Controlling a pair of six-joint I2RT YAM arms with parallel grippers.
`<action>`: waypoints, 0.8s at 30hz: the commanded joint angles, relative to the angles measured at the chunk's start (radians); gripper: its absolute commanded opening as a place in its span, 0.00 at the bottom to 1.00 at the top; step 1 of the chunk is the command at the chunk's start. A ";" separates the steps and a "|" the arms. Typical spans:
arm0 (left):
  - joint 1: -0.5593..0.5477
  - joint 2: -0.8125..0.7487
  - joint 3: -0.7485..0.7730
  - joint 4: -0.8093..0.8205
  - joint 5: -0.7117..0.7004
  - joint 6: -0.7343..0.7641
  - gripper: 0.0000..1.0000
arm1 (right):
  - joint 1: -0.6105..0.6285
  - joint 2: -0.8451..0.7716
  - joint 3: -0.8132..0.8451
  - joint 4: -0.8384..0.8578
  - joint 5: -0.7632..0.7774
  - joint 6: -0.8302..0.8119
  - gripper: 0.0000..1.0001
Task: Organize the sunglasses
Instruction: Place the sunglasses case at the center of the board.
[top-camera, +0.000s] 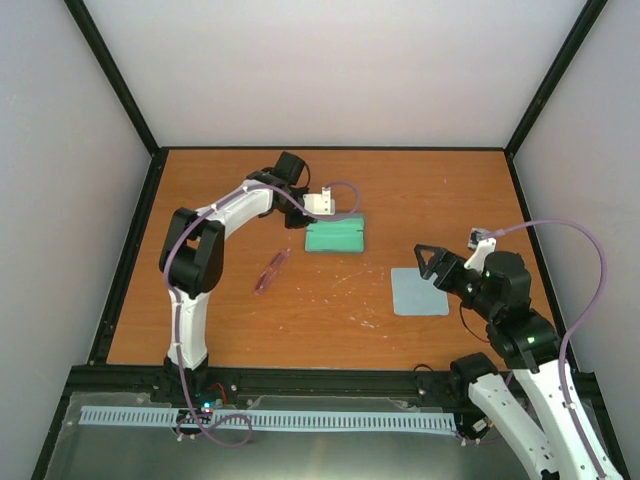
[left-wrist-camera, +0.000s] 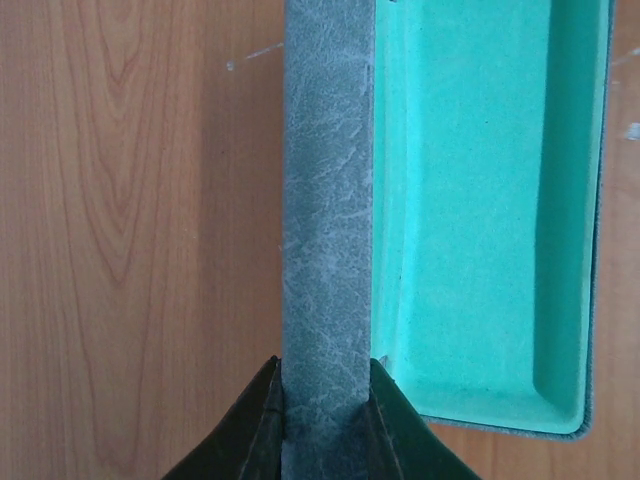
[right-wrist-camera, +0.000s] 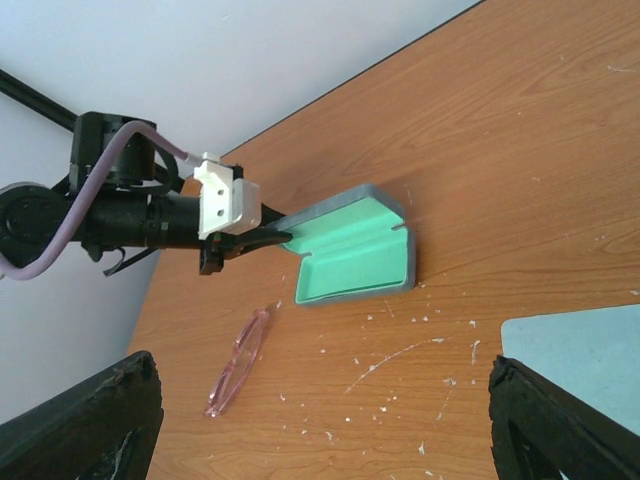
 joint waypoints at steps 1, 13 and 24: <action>-0.008 0.066 0.144 -0.010 0.013 -0.011 0.01 | -0.001 0.017 0.004 0.039 -0.005 -0.002 0.86; -0.044 0.102 0.188 -0.095 0.056 -0.035 0.03 | 0.000 0.060 -0.022 0.086 -0.037 -0.016 0.86; -0.081 0.103 0.161 -0.105 0.058 -0.088 0.16 | 0.000 0.041 -0.025 0.059 -0.040 -0.019 0.87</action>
